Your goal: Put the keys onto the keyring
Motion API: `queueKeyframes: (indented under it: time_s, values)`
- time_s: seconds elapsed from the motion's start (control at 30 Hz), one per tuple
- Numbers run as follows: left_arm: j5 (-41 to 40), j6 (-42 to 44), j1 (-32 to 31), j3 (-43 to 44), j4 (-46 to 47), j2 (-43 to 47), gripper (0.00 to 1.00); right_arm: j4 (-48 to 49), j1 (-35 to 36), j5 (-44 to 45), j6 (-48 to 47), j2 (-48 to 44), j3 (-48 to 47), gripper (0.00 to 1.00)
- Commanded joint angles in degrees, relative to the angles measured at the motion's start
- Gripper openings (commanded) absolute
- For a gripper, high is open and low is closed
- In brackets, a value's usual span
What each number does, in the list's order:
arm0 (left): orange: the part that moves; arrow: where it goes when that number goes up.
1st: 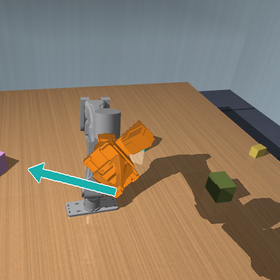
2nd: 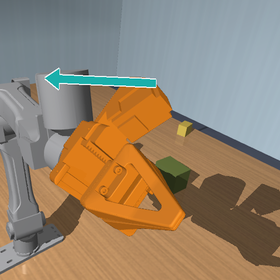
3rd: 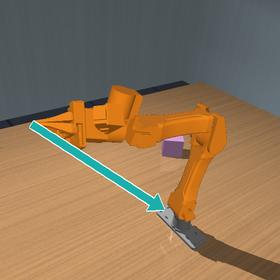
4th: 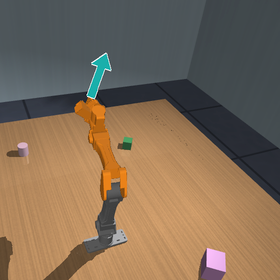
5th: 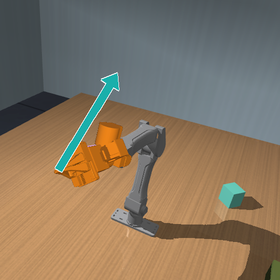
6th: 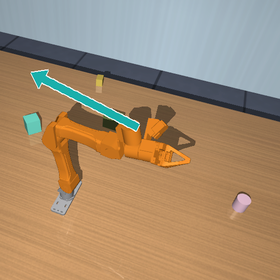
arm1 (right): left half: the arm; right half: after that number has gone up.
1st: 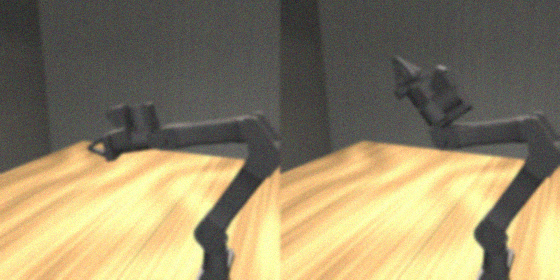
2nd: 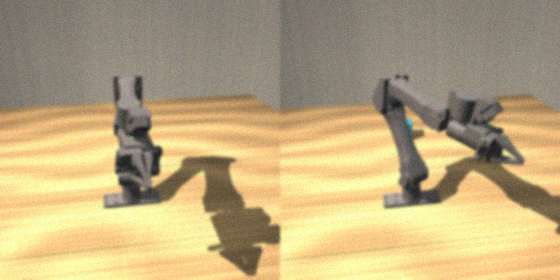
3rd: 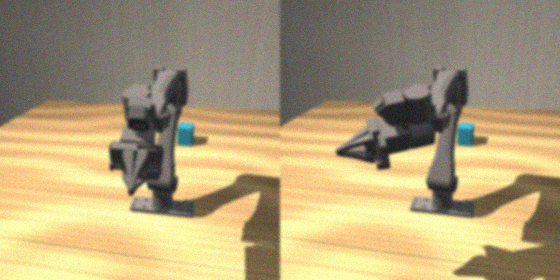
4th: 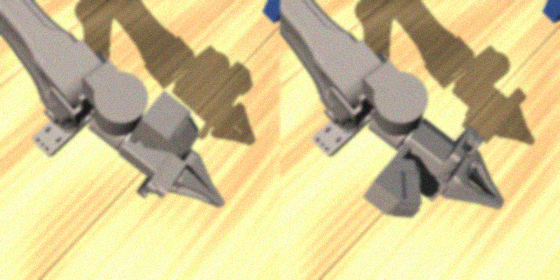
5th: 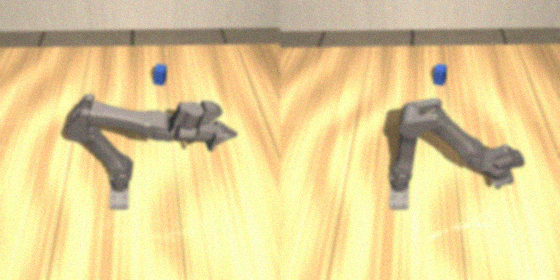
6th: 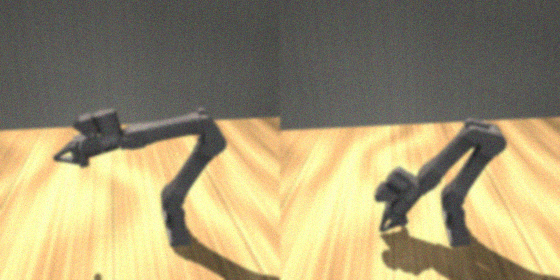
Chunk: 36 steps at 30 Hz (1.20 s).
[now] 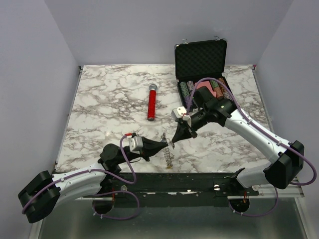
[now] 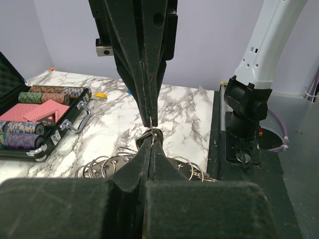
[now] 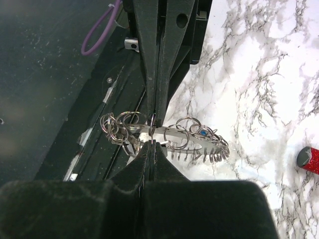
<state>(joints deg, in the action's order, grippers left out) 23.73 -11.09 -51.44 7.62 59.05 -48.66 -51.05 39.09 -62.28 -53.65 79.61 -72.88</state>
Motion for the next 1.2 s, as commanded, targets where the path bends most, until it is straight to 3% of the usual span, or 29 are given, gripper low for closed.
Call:
queueKeyframes:
  time_s: [0.0, 1.17]
  values:
    - [-1.6, -1.0, 0.1, 1.3, 3.7, 0.9, 0.0, 1.3, 0.7, 1.0, 1.0, 0.4, 0.7, 0.0]
    - [-3.3, -0.9, 0.1, 0.6, 0.1, 3.3, 0.0, 2.3, 1.1, 2.1, 3.5, -0.2, 0.0, 0.0]
